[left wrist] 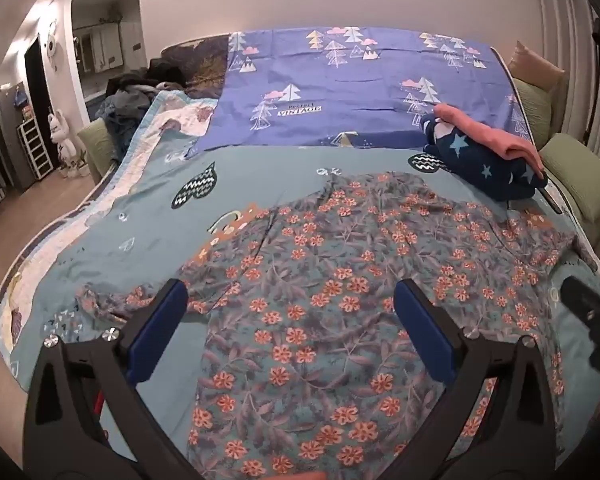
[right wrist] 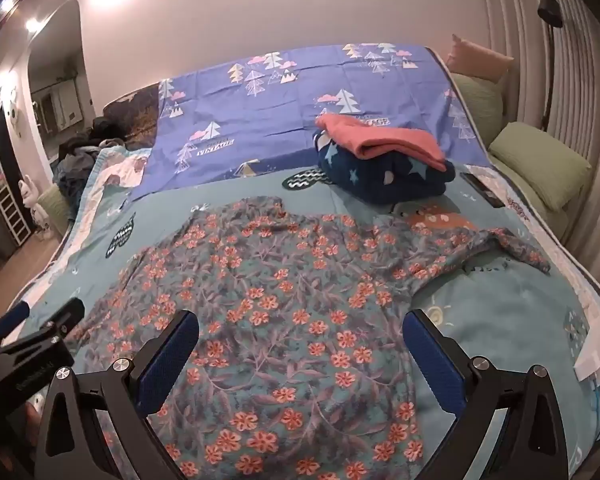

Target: Fold small clothes

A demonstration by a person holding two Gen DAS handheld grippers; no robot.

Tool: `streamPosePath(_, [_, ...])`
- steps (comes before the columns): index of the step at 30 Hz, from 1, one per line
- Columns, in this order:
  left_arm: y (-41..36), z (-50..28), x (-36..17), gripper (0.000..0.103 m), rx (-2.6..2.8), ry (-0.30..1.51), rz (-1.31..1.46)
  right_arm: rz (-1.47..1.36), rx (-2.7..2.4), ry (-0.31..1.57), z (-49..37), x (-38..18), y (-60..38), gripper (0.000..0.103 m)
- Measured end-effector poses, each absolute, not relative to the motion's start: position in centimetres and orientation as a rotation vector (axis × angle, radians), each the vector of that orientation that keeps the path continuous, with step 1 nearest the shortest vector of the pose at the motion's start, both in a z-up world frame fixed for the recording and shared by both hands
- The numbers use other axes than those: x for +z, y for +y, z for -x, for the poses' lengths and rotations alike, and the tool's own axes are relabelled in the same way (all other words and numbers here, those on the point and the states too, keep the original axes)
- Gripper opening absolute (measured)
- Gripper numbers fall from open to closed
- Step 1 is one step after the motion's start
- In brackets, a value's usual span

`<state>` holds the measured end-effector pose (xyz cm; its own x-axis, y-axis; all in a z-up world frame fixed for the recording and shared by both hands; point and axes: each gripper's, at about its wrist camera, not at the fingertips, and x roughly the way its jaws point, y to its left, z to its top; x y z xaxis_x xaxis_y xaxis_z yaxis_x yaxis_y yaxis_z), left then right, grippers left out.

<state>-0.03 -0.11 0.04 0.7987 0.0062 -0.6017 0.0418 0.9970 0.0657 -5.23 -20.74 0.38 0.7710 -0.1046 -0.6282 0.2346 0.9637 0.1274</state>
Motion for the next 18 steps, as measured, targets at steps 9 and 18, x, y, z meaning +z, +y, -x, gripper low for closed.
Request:
streamPosePath(9, [-2.2,0.3,0.4,0.102,-0.120,0.649,-0.078,-0.174,-0.201,0.719,4.5,-0.8,-20.3,0.103])
streamPosePath(18, [-1.9,0.1,0.3,0.102,-0.147,0.656,-0.079,-0.190,-0.205,0.716,4.5,-0.5,-20.7,0.103])
